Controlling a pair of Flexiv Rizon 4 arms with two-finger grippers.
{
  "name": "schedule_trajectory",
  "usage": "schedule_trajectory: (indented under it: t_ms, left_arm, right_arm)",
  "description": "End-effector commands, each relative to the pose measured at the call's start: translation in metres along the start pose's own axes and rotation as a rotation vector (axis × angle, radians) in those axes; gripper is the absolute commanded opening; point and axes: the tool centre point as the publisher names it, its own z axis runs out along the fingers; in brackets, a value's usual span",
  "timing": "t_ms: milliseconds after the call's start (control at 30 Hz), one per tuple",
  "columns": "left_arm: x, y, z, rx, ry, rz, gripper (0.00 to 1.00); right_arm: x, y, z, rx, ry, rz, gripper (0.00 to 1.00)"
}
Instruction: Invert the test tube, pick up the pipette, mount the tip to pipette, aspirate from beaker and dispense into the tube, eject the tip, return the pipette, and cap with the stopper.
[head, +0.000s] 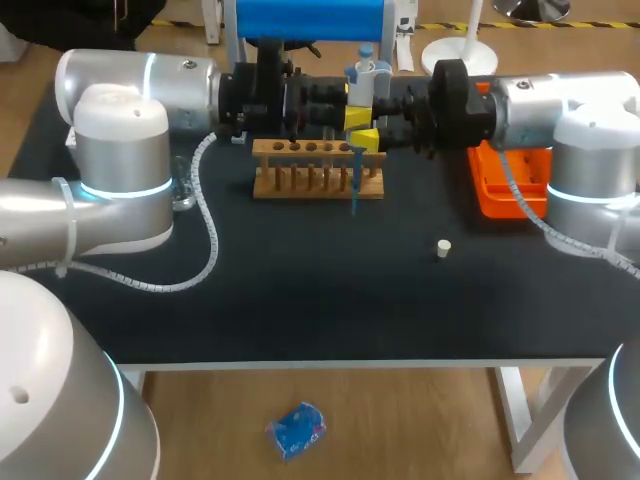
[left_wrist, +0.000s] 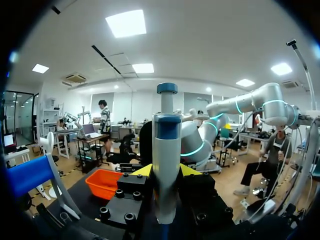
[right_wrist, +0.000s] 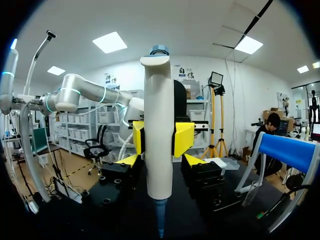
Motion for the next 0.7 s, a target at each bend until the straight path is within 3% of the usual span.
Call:
schedule_trajectory:
  t_ms: [33, 200, 300, 367, 600, 633, 667, 700]
  left_arm:
    - [-0.0009, 0.0013, 0.0008, 0.006, 0.0, 0.001, 0.0]
    - [-0.0013, 0.0015, 0.0006, 0.006, 0.001, 0.0, 0.0]
    - [-0.0019, 0.002, 0.0004, 0.006, 0.001, -0.002, 0.0]
    - [-0.0021, 0.0023, 0.0004, 0.006, 0.002, -0.004, 0.0]
    - [-0.0028, 0.0039, 0.0028, 0.007, 0.025, -0.027, 0.0]
    - [-0.0029, 0.0041, 0.0032, 0.01, 0.032, -0.032, 0.04]
    - [-0.0029, 0.0037, 0.0038, 0.018, 0.033, -0.037, 0.96]
    - [-0.0027, 0.0028, 0.0039, 0.019, 0.028, -0.033, 1.0]
  right_arm:
    - [-0.0014, -0.002, 0.002, -0.002, 0.001, 0.004, 0.47]
    - [-0.0014, -0.0025, 0.0026, -0.004, 0.003, 0.006, 0.36]
    - [-0.0014, -0.0026, 0.0025, -0.004, 0.001, 0.006, 0.2]
    - [-0.0016, -0.0028, 0.002, -0.004, 0.0, 0.008, 0.0]
    - [-0.0016, -0.0035, 0.0013, -0.008, -0.002, 0.013, 0.0]
    - [-0.0016, -0.0036, 0.0012, -0.009, -0.002, 0.014, 0.0]
    - [-0.0016, -0.0037, 0.0012, -0.009, -0.002, 0.015, 0.0]
    - [-0.0016, -0.0038, 0.0012, -0.01, -0.001, 0.015, 0.0]
